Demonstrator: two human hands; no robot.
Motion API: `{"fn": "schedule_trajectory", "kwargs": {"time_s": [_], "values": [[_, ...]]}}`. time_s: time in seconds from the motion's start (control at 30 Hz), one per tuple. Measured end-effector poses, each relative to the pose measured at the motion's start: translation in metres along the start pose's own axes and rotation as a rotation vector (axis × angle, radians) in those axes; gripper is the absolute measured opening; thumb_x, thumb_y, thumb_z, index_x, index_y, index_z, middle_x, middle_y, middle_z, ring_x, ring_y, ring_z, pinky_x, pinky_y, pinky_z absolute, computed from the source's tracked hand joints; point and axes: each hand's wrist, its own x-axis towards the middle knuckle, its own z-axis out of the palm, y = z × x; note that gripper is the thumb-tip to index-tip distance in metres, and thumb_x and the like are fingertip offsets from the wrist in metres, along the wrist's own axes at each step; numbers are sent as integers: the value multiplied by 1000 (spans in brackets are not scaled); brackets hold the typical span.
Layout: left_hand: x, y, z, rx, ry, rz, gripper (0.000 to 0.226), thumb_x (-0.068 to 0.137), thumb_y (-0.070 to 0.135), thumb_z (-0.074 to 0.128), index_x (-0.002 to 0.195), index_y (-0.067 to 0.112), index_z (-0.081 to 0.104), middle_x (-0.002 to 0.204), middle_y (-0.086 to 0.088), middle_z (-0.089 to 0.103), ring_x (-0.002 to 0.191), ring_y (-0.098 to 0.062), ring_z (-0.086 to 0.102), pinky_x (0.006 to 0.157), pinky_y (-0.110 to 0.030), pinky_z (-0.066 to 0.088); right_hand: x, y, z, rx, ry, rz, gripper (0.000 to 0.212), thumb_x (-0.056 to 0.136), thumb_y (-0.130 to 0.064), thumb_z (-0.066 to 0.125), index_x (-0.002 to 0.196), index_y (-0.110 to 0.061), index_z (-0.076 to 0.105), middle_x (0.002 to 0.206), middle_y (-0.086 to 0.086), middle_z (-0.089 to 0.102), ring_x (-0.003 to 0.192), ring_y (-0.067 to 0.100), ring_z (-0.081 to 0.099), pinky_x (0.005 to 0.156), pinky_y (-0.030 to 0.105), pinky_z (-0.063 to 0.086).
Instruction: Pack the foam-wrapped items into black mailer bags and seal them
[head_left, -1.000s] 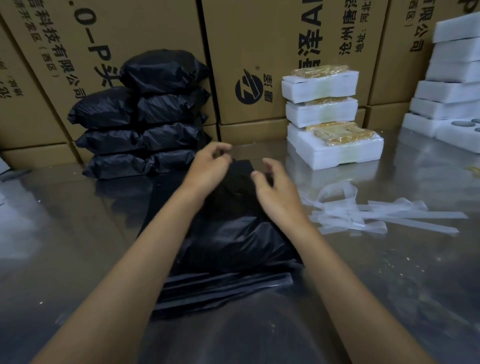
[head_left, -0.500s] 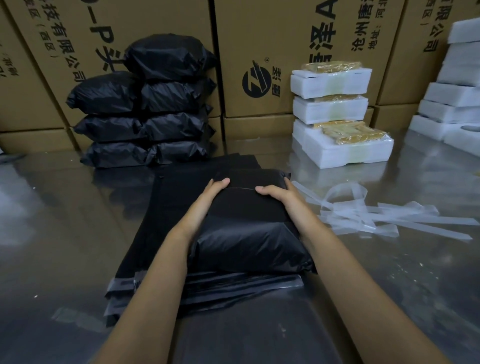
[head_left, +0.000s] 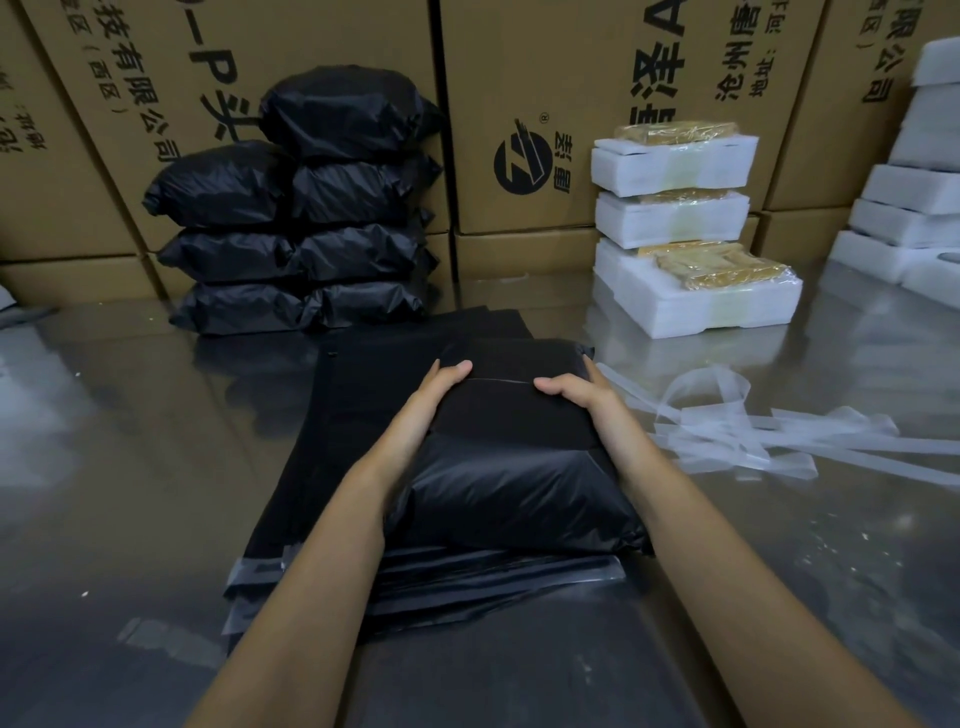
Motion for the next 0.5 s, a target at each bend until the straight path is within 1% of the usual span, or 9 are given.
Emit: {"fn": "schedule_trajectory", "kwargs": {"time_s": [0.03, 0.1, 0.13, 0.17, 0.23, 0.27, 0.37, 0.43, 0.5], "values": [[0, -1, 0, 8, 6, 6, 81, 58, 66, 80, 131, 39, 60, 151, 4, 44, 117, -14, 61, 87, -29, 53, 2, -1, -1, 7, -1, 7, 78, 92, -13, 70, 156, -5, 27, 152, 18, 44, 130, 34, 52, 93, 33, 40], [-2, 2, 3, 40, 55, -2, 80, 64, 61, 77, 135, 30, 58, 149, -2, 47, 125, -21, 56, 103, -37, 46, -1, 0, 0, 27, 0, 1, 78, 92, -11, 69, 157, -6, 26, 151, 17, 45, 125, 31, 55, 87, 30, 39], [-5, 6, 5, 94, 104, -9, 79, 68, 61, 75, 137, 26, 56, 141, -3, 54, 119, -21, 59, 99, -36, 47, -4, -1, 0, 37, 6, 1, 78, 92, -11, 69, 157, -7, 26, 151, 17, 46, 122, 29, 55, 86, 29, 38], [-9, 9, 8, 160, 163, -9, 71, 71, 63, 72, 131, 27, 59, 128, -1, 62, 109, -18, 63, 88, -31, 50, -8, 0, 0, 56, 11, 4, 79, 91, -11, 70, 157, -9, 27, 150, 15, 46, 120, 28, 56, 85, 30, 38], [-24, 11, 8, 263, 255, -3, 55, 70, 71, 68, 108, 32, 67, 103, 8, 70, 90, -10, 67, 68, -24, 46, -18, 1, 0, 130, 34, 6, 81, 89, -15, 73, 157, -14, 29, 143, 7, 50, 108, 25, 56, 82, 30, 41], [-29, 11, 7, 295, 274, -3, 55, 67, 75, 67, 102, 32, 69, 97, 9, 72, 87, -10, 68, 66, -24, 44, -25, 1, 0, 171, 52, 18, 83, 87, -19, 75, 156, -15, 29, 132, 4, 54, 99, 23, 57, 77, 27, 44], [-42, 15, 5, 338, 238, -46, 61, 62, 81, 65, 95, 31, 75, 86, 10, 77, 86, -12, 71, 69, -27, 46, -48, 0, -2, 212, 59, 87, 75, 77, -33, 81, 142, -13, 48, 90, 2, 64, 71, 18, 61, 51, 22, 45], [-47, 17, 4, 360, 175, -74, 62, 59, 82, 67, 97, 35, 76, 87, 12, 77, 87, -12, 73, 75, -29, 49, -57, 6, -3, 224, 2, 62, 65, 67, -45, 83, 123, -17, 67, 86, 2, 75, 72, 20, 72, 53, 21, 47], [-51, 16, 2, 362, 89, -56, 64, 57, 82, 70, 105, 40, 74, 100, 11, 76, 94, -12, 72, 89, -32, 51, -65, 9, -6, 259, -11, 7, 56, 65, -48, 82, 114, -23, 71, 92, -1, 78, 78, 15, 75, 59, 22, 51]]}}
